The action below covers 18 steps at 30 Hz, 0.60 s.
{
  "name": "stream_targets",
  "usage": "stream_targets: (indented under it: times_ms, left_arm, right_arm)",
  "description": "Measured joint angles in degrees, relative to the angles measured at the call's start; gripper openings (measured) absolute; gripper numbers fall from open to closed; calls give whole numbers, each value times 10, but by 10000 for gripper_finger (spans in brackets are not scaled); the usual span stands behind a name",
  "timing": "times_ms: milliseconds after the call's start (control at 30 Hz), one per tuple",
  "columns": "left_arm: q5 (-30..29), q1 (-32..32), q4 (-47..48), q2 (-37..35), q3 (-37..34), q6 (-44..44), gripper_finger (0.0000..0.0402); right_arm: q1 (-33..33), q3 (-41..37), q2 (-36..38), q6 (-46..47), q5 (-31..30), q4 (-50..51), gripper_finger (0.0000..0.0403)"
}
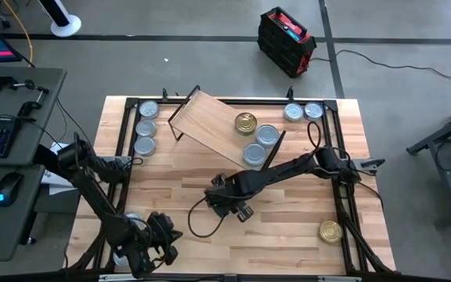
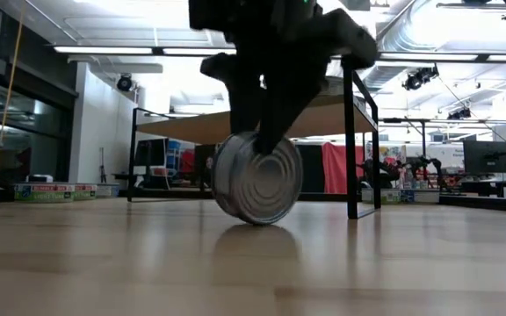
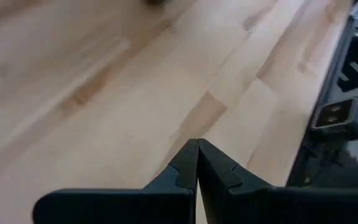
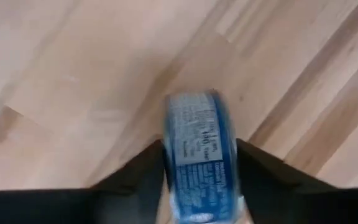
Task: Stack canned seafood by type on shelf
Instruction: Put the blue tuna can on the shelf
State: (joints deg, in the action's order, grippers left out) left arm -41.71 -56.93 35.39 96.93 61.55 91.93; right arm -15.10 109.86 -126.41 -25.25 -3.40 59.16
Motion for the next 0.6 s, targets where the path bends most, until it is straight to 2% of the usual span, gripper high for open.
stream_targets:
  times_ms: [67, 167, 267, 367, 400, 467, 600]
  left_arm:
    - [0, 3, 52, -33, 8, -29, 0]
    - [-20, 7, 136, -94, 24, -71, 0]
    - [-69, 7, 199, -161, 25, -110, 0]
    - [-129, 7, 246, -219, 25, -147, 0]
    - [-149, 7, 256, -236, 25, -158, 0]
    - [-182, 7, 269, -266, 25, -175, 0]
    - [-204, 11, 276, -313, 25, -225, 0]
  right_arm:
    - [-7, 8, 4, 18, 4, 2, 111]
    - [-15, 61, 9, 56, 9, 8, 111]
    - [-20, 156, 12, 78, -3, 13, 111]
    - [-16, 249, 13, 83, -85, 7, 111]
    - [-10, 254, 19, 80, -125, -10, 111]
    - [6, 220, 55, 68, -201, -59, 111]
    - [53, 202, 75, 107, -324, -44, 111]
